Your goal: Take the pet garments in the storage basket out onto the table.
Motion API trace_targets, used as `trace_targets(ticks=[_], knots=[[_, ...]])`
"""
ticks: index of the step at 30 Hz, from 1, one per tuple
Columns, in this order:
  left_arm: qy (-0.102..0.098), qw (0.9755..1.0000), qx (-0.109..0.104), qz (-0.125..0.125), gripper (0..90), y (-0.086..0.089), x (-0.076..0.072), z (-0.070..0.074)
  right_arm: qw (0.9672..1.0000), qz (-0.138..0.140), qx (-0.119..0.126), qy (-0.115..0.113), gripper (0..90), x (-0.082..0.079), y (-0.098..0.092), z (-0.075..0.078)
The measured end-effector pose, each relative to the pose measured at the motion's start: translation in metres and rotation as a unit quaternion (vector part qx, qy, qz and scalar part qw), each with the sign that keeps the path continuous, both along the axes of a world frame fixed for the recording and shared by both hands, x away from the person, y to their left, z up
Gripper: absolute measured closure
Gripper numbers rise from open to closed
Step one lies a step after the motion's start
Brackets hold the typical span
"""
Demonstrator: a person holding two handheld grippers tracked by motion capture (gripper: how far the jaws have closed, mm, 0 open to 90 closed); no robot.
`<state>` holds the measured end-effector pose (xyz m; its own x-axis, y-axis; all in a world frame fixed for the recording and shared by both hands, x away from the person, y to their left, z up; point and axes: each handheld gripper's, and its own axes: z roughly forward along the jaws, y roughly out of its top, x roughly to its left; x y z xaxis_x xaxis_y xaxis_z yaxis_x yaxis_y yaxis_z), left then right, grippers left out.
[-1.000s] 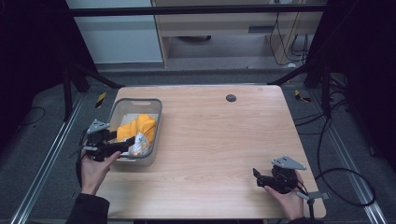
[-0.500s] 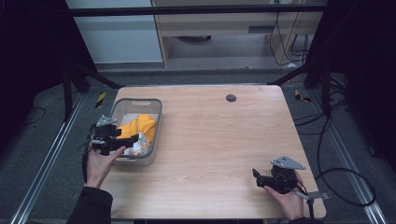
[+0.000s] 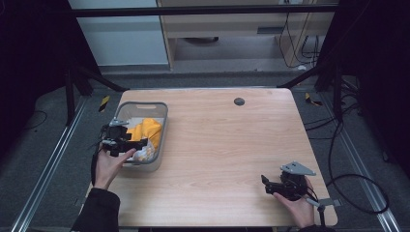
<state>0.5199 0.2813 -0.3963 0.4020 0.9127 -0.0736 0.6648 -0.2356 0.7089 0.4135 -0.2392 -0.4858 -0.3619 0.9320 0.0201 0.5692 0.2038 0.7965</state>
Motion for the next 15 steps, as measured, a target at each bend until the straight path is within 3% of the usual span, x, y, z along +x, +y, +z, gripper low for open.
trace_targets(ticks=[15], knots=[[0.034, 0.9992, 0.020, -0.005, 36.8, -0.007, 0.013, -0.009, 1.0000, 0.002, -0.004, 0.002, 12.1, 0.001, 0.000, -0.001]])
